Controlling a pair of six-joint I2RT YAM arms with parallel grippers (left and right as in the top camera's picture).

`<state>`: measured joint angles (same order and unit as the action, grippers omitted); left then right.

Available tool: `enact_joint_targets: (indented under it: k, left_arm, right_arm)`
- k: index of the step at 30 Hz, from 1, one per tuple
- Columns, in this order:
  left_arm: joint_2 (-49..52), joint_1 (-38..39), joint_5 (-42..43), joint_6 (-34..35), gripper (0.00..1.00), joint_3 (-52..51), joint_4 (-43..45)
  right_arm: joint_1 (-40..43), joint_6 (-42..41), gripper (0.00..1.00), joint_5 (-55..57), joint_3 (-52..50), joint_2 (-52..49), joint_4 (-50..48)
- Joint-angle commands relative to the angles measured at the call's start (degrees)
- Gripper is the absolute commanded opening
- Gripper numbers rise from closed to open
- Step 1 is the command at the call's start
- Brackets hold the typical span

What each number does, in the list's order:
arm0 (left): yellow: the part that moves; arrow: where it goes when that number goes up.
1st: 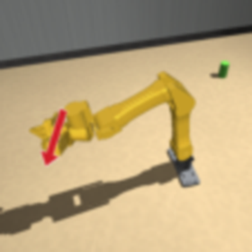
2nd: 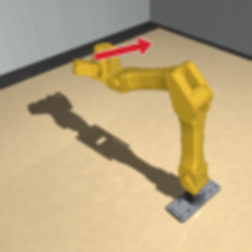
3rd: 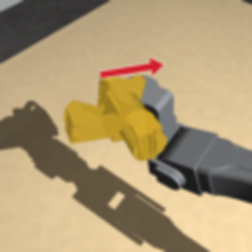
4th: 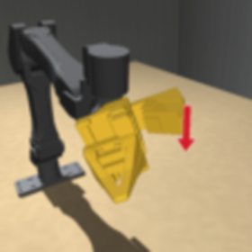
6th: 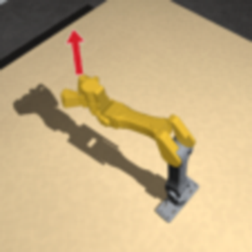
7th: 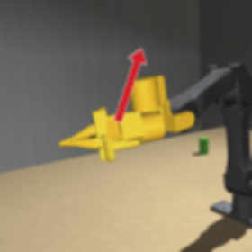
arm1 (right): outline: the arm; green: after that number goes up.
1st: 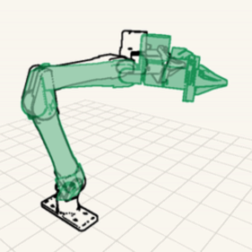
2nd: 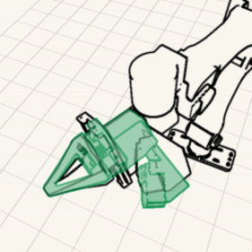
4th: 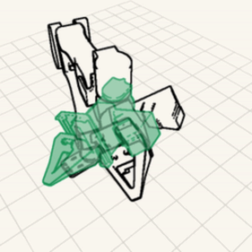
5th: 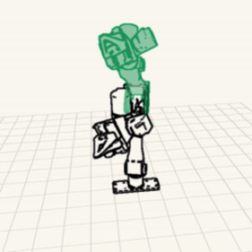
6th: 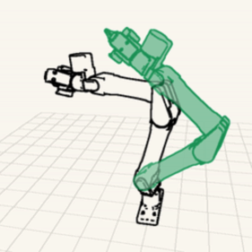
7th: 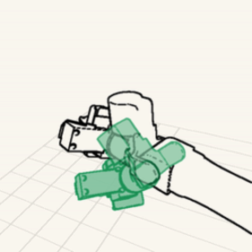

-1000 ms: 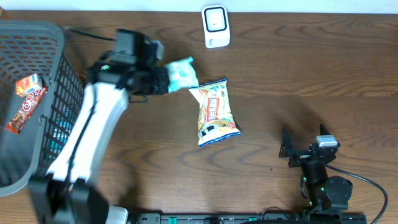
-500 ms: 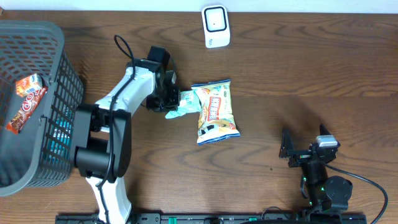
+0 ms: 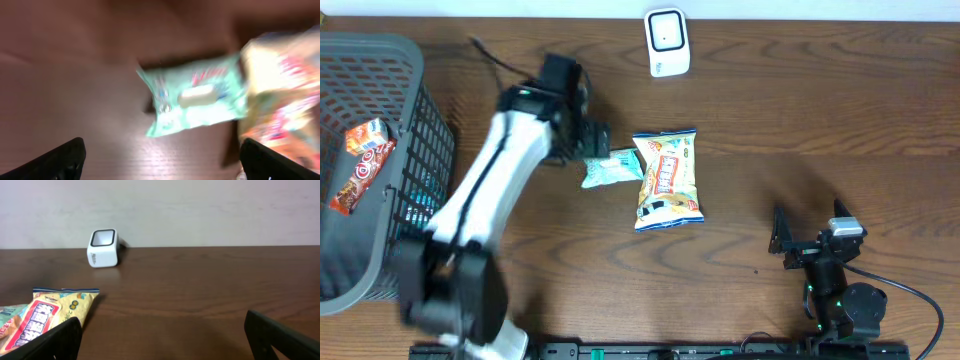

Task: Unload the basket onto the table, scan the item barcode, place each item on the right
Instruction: 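Carry the green wipes pack out and place it left of the snack bag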

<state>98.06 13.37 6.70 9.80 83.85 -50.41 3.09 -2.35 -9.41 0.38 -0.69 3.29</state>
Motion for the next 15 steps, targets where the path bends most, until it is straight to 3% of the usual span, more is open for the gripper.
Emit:
enact_joint_targets:
  k: [1,4,6,11,15]
  left_arm:
    - [-9.97,-1.66,-10.60,-3.63,0.98,4.72,2.34]
    - [-16.92,-3.87,-17.86,-4.07,0.98,5.16,8.04]
    - [-21.11,-6.73,-22.88,-0.17,0.98,5.16,11.65]
    - [-26.56,-19.34,-25.83,15.28,0.98,5.16,13.55]
    - [-26.10,-32.79,-25.40,30.99,0.98,5.16,9.05]
  right_arm:
    - [-0.04,-0.37,0.99,0.04,-0.04,0.37,0.26]
    - [-0.04,-0.37,0.99,0.07,-0.04,0.35,0.24]
    - [-0.04,-0.37,0.99,0.04,-0.04,0.35,0.24]
    - [-0.04,-0.37,0.99,0.04,-0.04,0.35,0.24]
    - [-0.04,-0.37,0.99,0.04,-0.04,0.35,0.24]
